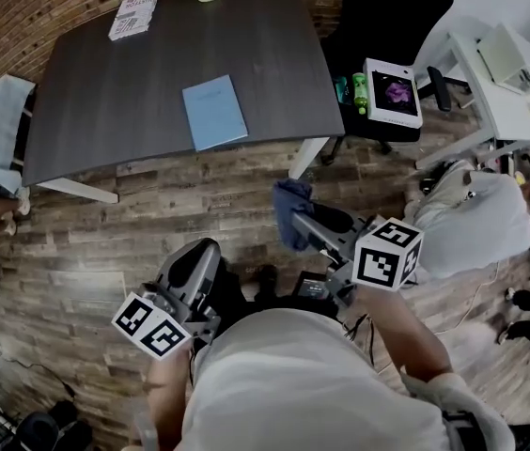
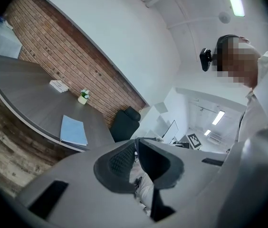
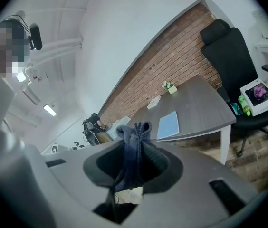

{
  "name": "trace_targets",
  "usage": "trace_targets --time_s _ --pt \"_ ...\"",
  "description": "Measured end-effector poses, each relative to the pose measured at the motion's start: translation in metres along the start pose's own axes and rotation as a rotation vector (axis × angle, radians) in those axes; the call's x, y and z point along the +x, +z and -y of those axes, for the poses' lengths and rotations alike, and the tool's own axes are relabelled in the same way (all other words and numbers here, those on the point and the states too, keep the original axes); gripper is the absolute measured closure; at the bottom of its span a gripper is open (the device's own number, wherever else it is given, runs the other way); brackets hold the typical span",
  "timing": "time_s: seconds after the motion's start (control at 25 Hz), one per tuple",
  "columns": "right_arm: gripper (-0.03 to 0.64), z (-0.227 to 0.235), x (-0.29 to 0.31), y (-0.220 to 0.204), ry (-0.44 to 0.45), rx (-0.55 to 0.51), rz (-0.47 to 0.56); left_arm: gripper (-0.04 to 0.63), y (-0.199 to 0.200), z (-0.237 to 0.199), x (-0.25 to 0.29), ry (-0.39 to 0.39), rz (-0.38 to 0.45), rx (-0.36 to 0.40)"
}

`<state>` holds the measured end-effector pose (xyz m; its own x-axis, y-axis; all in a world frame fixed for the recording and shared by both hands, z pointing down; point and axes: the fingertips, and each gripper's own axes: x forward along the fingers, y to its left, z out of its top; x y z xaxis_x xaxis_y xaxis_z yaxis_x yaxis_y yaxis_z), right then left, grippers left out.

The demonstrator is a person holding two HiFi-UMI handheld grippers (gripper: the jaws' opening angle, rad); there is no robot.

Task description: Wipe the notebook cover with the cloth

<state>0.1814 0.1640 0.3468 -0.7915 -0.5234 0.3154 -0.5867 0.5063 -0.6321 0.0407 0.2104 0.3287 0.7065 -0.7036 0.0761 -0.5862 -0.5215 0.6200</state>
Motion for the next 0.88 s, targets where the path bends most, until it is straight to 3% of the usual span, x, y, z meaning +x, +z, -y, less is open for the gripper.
trace_targets --time_s 0.24,0.88 --pt "0.514 0.005 0.027 0.007 -0.004 0.000 -0.022 0.561 0.013 -0.030 0.011 -0.001 -0.007 -0.009" --pt "0.514 0.022 0.138 0.067 -0.103 0.016 -0.043 0.561 0.080 -0.137 0.061 -0.105 -0.090 -0.059"
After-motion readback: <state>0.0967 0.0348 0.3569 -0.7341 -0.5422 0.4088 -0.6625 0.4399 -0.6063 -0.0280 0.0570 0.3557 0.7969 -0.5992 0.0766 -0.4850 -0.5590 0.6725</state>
